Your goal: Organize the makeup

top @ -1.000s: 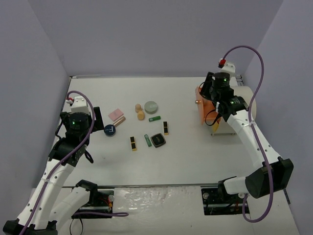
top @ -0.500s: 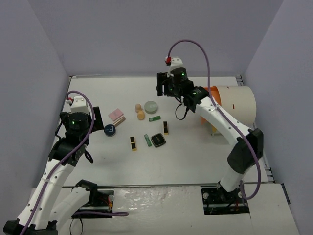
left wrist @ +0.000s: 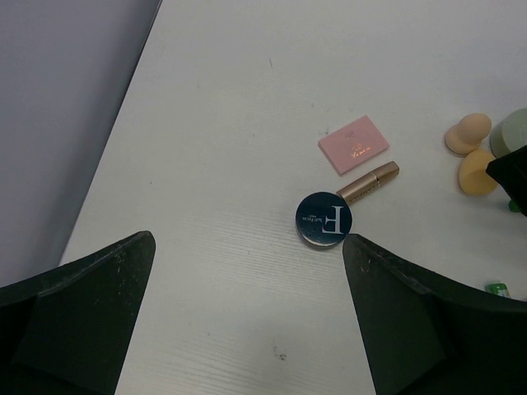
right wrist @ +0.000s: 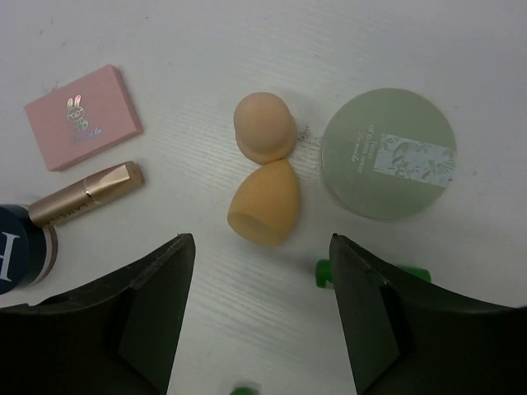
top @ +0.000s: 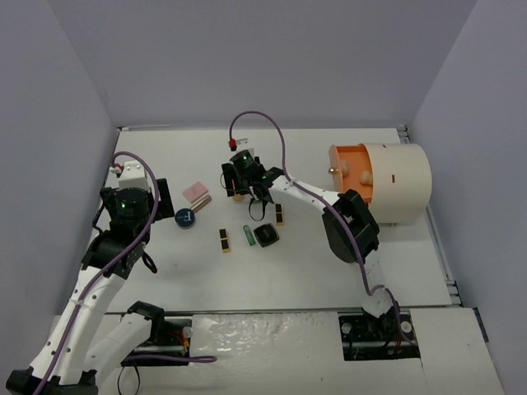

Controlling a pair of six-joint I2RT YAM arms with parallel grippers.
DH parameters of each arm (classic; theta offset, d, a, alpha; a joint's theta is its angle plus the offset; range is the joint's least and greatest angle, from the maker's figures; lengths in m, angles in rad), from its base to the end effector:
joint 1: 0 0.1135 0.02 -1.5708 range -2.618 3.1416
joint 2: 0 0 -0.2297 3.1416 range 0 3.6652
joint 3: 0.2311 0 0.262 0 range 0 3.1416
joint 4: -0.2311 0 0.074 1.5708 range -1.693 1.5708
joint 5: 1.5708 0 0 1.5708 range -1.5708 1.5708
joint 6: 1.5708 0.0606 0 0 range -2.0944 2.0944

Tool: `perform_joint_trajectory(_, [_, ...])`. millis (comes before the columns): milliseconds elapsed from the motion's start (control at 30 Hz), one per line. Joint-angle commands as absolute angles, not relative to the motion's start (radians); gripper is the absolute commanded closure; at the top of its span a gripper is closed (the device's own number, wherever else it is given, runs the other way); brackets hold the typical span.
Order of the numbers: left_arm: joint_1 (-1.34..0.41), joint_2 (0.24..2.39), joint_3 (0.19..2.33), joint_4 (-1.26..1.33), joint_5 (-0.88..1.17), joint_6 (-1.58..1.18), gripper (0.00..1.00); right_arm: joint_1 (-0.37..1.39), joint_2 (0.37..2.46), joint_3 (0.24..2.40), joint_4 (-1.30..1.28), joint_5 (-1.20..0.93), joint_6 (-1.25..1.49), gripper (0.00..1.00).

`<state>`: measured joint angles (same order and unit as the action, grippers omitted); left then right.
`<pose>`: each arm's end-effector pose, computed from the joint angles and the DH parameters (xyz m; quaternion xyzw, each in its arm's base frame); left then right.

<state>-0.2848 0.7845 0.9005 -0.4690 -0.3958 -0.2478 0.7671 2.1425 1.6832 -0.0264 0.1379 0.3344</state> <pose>0.2232 -0.0410 0.3200 -0.0976 0.8062 0.0080 0.5835 0.3787 0.3535 0.1848 -0.1487 0.8421 0.2193 0.4698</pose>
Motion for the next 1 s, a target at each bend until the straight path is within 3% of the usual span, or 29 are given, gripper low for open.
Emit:
perform_joint_trajectory(0, [-0.275,0.785,0.922,-0.424,-0.395,-0.267,0.03,0.770,2.192,1.769,0.092,0.218,0.405,0.37])
perform_joint_trajectory(300, [-0.275,0.784,0.922,-0.421,-0.390,-0.267,0.03,0.776,2.285,1.778,0.123,0.249,0.426,0.45])
perform_joint_trajectory(433, [-0.273,0.785,0.922,-0.421,-0.390,-0.267,0.03,0.776,2.286,1.768,0.135,0.239,0.422,0.61])
perform_joint_trajectory(600, [-0.273,0.787,0.922,-0.422,-0.388,-0.267,0.03,0.776,2.245,1.746,0.149,0.221,0.404,0.93])
perform_joint_trajectory(667, [-0.273,0.787,0.922,-0.422,-0.388,-0.267,0.03,0.782,2.210,1.724,0.149,0.217,0.389,0.99])
perform_joint_trajectory(967, [-0.273,0.786,0.920,-0.422,-0.390,-0.267,0.03,0.792,1.870,1.580,0.106,0.144,0.273,1.00])
